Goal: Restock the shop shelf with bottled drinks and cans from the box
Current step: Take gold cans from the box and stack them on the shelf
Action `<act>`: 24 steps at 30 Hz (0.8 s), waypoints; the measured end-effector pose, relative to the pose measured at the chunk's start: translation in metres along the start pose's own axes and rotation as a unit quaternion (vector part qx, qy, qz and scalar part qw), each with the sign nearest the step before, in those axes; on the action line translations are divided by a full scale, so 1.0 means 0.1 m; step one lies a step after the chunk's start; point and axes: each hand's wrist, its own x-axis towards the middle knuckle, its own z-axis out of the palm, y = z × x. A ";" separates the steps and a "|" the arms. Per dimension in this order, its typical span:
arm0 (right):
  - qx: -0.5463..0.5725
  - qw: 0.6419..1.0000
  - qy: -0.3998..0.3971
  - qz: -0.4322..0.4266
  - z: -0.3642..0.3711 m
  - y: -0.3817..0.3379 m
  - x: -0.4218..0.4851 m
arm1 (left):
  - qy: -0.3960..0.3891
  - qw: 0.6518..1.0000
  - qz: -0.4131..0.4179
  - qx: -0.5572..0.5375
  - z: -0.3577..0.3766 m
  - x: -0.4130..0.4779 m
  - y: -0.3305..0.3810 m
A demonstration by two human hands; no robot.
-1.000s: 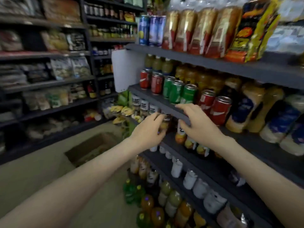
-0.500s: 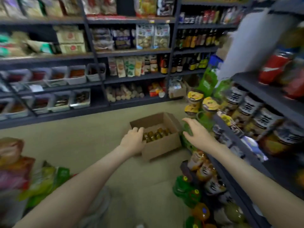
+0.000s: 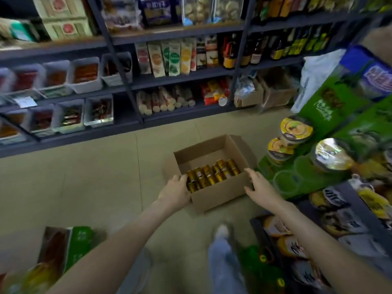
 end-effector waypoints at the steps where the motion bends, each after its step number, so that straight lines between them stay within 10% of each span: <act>1: 0.001 1.000 -0.010 0.008 0.03 0.08 0.26 | -0.010 1.000 -0.001 0.001 0.04 0.23 -0.01; 11: -0.048 0.987 -0.122 0.089 0.68 0.87 2.76 | -0.073 0.993 -0.089 -0.041 0.49 2.99 -0.11; 24: -0.029 0.991 -0.056 0.120 3.06 2.59 5.49 | -0.121 0.990 -0.071 -0.032 3.28 5.60 -0.83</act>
